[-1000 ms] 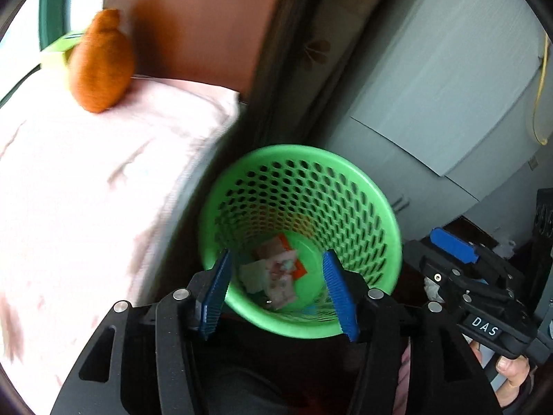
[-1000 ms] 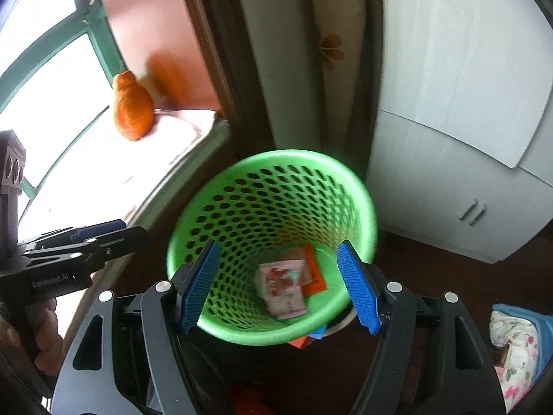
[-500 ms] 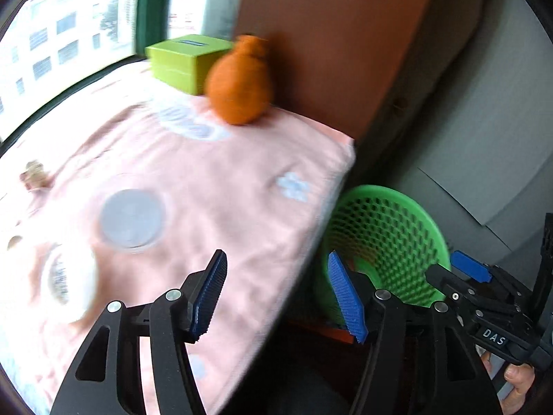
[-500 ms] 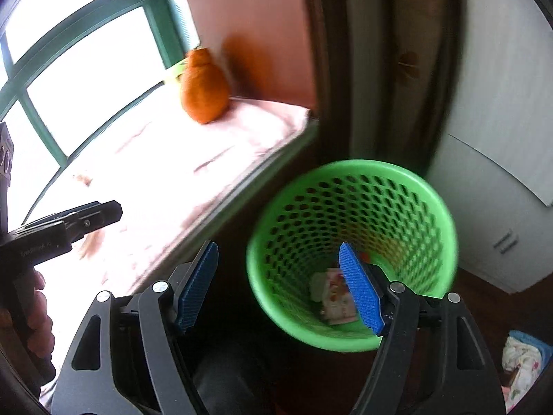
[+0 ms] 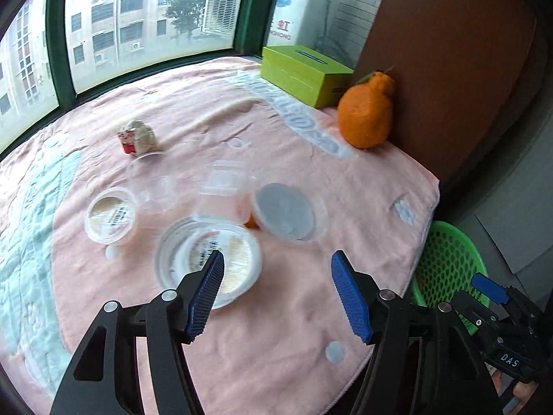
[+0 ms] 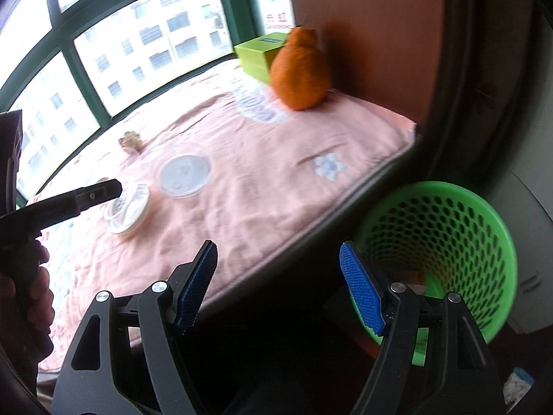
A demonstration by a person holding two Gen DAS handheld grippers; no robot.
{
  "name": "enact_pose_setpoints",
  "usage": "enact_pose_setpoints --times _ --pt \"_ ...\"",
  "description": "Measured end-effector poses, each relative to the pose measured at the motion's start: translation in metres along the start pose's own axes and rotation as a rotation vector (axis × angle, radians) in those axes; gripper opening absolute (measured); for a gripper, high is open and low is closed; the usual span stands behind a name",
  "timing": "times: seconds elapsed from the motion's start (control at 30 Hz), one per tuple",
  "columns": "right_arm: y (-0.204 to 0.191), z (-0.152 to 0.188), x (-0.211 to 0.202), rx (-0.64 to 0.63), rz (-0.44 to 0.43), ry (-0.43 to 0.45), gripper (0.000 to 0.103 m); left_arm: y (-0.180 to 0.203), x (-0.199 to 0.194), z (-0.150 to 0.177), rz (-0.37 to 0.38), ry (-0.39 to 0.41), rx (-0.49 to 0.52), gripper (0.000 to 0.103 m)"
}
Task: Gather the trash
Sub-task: 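Move both grippers back over the table, then grasp the round clear dessert cup with the right gripper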
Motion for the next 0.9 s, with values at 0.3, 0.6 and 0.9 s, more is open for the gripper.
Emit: enact_pose_setpoints --times 0.3,0.6,0.9 --pt "-0.065 -0.016 0.024 -0.106 -0.073 -0.019 0.079 -0.075 -0.013 -0.01 -0.107 0.031 -0.086 0.068" --pt "-0.132 -0.032 0.062 -0.211 -0.137 -0.054 0.08 -0.138 -0.021 -0.014 -0.185 0.04 -0.151 0.074" --pt "-0.173 -0.035 0.107 -0.286 -0.126 -0.12 0.081 -0.174 -0.015 -0.014 -0.208 0.023 -0.181 0.081"
Point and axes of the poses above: each gripper's, at about its wrist camera, not at the fingertips, and x roughly the way its jaws point, y to its right, z to its underside, the point moved 3 cm from there along x, roughly the way its jaws point, and after that the axes turned 3 degrees about -x, right-handed, at the moved point
